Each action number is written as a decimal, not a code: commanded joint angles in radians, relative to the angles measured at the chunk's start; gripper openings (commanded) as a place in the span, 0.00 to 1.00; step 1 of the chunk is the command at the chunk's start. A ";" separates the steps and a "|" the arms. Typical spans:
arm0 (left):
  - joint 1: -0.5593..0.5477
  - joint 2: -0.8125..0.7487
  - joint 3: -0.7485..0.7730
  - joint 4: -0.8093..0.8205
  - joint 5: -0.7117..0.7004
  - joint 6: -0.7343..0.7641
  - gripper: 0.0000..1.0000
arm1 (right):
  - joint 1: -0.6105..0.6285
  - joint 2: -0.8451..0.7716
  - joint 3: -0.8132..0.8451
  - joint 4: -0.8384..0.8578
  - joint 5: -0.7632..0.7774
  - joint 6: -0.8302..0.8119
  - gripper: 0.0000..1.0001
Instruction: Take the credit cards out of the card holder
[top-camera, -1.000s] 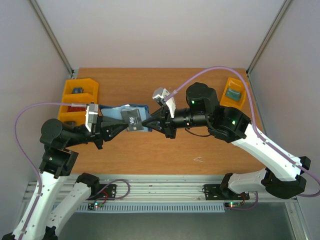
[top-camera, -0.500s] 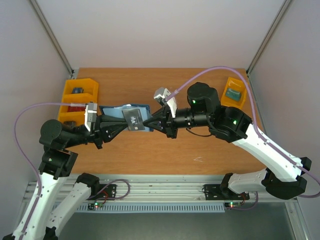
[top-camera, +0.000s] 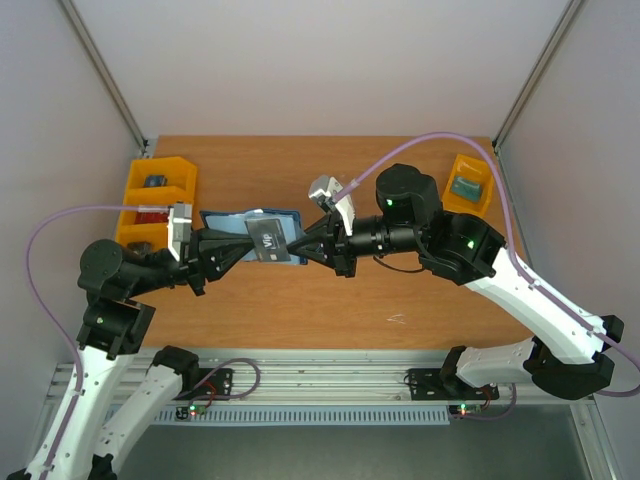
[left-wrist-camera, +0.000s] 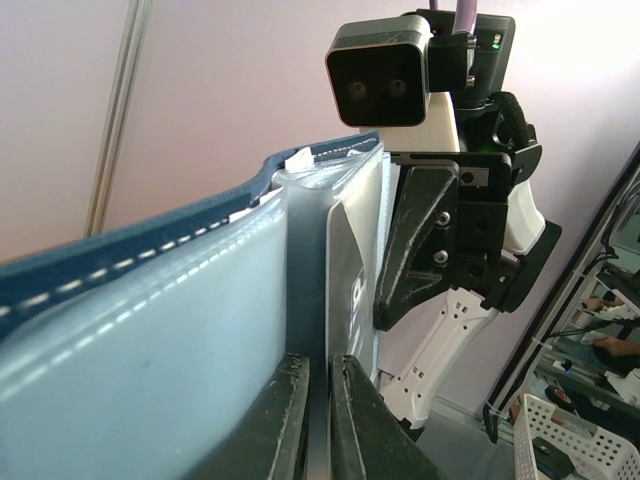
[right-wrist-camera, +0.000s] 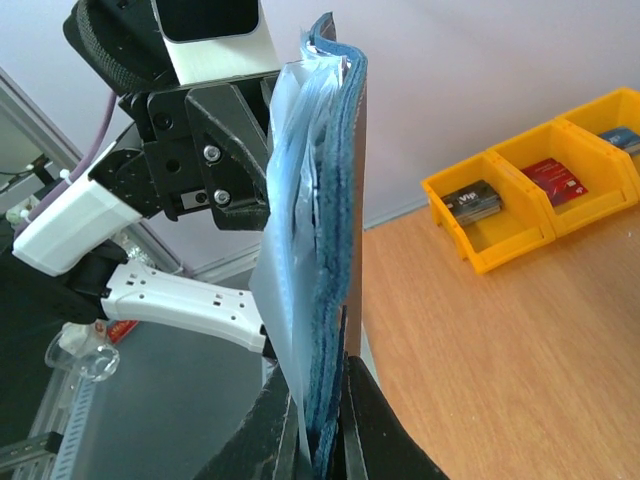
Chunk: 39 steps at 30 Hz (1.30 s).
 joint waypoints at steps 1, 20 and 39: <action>0.008 0.006 -0.007 -0.005 -0.057 0.039 0.09 | -0.003 -0.015 0.009 0.022 -0.063 -0.008 0.01; -0.020 0.060 0.005 0.134 0.011 0.018 0.16 | -0.003 0.027 0.039 0.036 -0.131 -0.003 0.01; -0.022 0.010 0.024 -0.058 0.052 0.090 0.00 | -0.067 -0.092 -0.037 -0.003 -0.005 -0.002 0.01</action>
